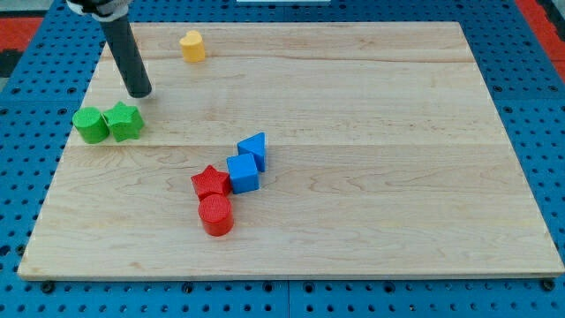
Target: Push the green star above the blue triangle
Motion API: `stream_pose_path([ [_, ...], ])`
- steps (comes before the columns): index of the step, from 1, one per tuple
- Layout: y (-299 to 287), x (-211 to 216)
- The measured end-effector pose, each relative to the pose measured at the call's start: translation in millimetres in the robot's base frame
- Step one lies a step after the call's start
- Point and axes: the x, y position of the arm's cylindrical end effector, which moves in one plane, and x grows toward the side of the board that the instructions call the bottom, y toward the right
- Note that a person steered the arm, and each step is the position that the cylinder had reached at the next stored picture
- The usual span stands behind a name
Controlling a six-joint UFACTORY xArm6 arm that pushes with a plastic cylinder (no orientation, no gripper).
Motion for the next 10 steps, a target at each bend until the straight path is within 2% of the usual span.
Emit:
stream_pose_path([
  [1, -63.9, 25.3],
  [2, -88.4, 27.9],
  [3, -84.6, 59.3],
  [4, -80.1, 62.0],
  [5, -28.4, 62.0],
  [6, 54.8, 62.0],
  [7, 96.8, 79.3],
  [8, 84.9, 71.6],
  [9, 126.7, 65.5],
  [10, 160.3, 82.2],
])
